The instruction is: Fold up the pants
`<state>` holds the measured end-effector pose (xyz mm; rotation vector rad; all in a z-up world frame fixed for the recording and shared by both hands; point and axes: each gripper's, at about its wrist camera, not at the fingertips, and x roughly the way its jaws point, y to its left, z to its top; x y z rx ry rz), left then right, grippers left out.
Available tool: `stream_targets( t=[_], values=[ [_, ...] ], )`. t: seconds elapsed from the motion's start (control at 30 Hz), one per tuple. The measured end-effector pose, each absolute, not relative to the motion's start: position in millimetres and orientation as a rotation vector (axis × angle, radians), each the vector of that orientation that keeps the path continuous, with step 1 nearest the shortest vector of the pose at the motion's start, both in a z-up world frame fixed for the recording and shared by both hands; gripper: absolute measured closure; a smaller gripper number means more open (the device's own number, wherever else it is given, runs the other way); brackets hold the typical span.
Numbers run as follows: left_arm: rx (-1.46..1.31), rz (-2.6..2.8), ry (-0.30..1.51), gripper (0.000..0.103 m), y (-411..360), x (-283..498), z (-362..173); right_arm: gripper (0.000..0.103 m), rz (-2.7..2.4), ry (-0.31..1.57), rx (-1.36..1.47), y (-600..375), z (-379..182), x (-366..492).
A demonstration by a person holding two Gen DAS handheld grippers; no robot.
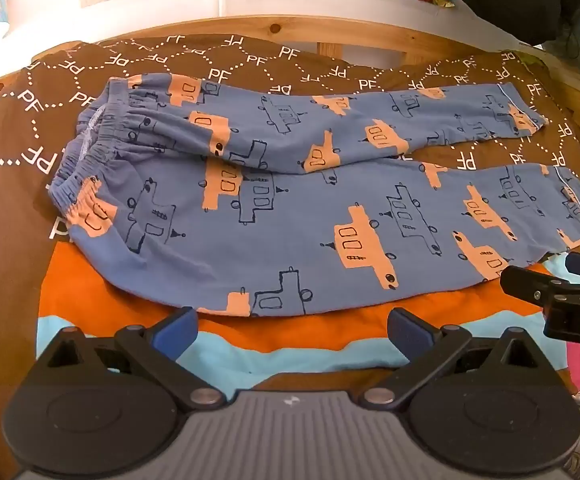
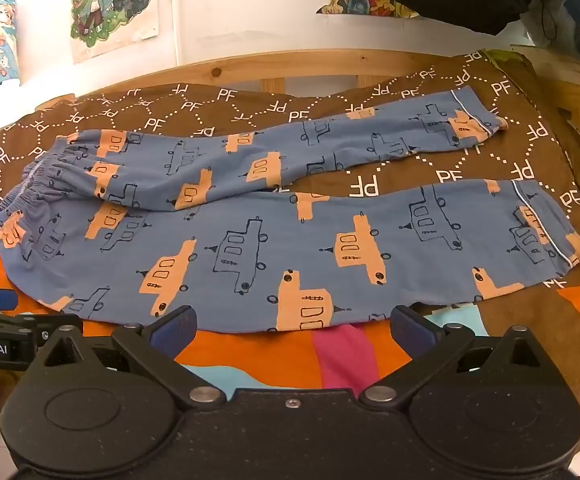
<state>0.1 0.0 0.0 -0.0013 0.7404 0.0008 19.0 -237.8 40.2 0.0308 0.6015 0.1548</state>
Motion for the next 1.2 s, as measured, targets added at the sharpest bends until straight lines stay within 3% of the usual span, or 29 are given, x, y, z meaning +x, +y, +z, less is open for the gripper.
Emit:
stream_targets(
  t=[1.2],
  values=[
    [-0.018, -0.002, 0.749, 0.0, 1.0, 0.3, -3.5, 0.001, 0.153, 0.617, 0.036, -237.7, 39.6, 20.8]
  ],
)
